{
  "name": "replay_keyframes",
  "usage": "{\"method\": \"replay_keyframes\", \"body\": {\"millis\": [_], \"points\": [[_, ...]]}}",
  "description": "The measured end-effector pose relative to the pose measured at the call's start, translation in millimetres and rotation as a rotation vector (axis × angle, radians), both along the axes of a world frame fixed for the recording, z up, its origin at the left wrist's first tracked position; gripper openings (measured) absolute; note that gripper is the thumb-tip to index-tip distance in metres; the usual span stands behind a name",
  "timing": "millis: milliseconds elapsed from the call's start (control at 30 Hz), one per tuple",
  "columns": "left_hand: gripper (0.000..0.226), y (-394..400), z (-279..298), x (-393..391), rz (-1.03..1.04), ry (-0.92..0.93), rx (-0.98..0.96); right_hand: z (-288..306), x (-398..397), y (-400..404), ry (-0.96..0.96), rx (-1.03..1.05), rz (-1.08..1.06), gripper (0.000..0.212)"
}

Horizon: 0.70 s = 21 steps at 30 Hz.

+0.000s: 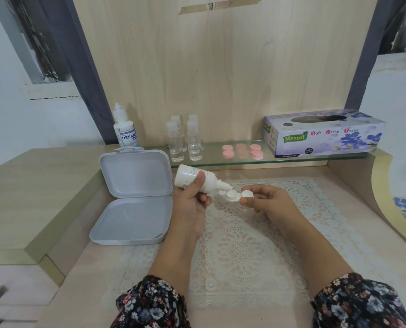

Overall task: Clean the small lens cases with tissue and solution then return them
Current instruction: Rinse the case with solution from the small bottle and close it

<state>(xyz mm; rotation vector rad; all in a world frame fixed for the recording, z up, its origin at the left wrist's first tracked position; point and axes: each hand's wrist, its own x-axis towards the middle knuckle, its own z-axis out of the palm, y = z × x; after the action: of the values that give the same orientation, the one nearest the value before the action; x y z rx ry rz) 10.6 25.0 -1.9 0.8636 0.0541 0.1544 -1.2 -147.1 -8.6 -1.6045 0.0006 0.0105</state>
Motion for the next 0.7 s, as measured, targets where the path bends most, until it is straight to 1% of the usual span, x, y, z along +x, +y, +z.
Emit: {"method": "replay_keyframes", "body": {"millis": [400, 700], "points": [[0.029, 0.4, -1.2, 0.0, -0.019, -0.01, 0.001, 0.2, 0.2, 0.0, 0.003, 0.013, -0.001, 0.024], [0.026, 0.7, -0.3, -0.1, -0.005, 0.0, -0.01, -0.1, 0.0, -0.5, -0.001, 0.011, -0.002, 0.023]]}}
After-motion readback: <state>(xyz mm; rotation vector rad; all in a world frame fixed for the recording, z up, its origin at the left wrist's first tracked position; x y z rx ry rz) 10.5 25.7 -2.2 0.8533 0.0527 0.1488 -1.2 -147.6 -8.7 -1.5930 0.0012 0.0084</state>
